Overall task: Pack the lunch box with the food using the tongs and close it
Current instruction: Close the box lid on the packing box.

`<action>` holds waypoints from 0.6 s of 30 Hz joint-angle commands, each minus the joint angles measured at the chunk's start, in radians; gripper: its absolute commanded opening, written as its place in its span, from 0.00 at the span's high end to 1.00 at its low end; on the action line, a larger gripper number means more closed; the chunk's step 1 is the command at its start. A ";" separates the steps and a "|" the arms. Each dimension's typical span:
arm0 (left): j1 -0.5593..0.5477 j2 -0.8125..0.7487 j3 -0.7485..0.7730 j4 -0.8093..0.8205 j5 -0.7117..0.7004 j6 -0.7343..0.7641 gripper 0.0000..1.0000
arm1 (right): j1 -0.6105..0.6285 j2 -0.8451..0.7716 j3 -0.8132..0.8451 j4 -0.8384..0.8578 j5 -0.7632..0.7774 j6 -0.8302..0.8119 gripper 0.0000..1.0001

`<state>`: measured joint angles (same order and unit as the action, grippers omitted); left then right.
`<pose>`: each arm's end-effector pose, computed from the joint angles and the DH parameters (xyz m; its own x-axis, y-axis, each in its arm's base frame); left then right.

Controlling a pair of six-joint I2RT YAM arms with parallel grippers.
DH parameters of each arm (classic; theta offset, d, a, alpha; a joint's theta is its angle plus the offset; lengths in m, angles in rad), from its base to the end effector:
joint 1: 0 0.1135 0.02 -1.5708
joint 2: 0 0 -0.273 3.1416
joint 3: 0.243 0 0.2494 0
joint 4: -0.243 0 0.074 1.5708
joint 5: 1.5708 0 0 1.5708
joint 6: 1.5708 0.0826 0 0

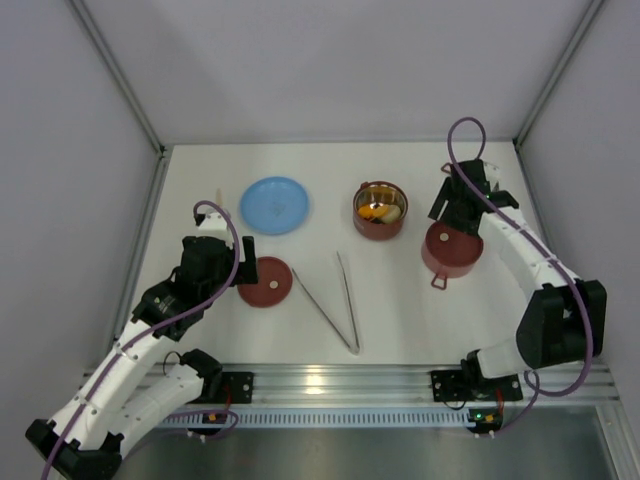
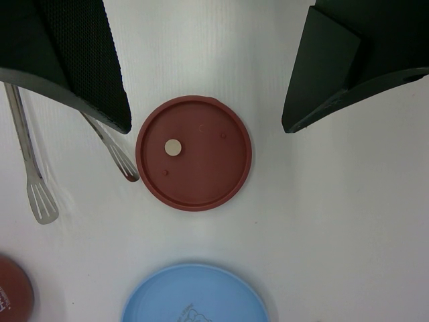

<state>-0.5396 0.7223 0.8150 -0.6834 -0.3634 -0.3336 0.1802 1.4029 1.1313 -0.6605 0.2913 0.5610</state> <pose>0.1663 -0.0654 0.2919 -0.5258 -0.0419 -0.8496 0.0580 0.9947 -0.0849 0.3141 0.0331 0.2526 -0.6705 0.3959 -0.6275 0.4175 0.9005 0.1219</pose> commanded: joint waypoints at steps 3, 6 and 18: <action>-0.005 -0.009 0.007 0.022 0.000 0.015 0.01 | -0.010 0.094 0.108 -0.062 0.066 0.004 0.23; -0.005 -0.011 0.006 0.022 0.001 0.015 0.01 | -0.048 0.126 0.105 -0.039 0.052 0.000 0.23; -0.005 0.000 0.006 0.022 0.001 0.015 0.01 | -0.139 0.379 -0.036 0.116 -0.087 0.004 0.24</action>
<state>-0.5396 0.7227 0.8150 -0.6830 -0.3630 -0.3332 0.0551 1.6688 1.1782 -0.5907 0.2909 0.5518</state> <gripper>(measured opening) 0.990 0.765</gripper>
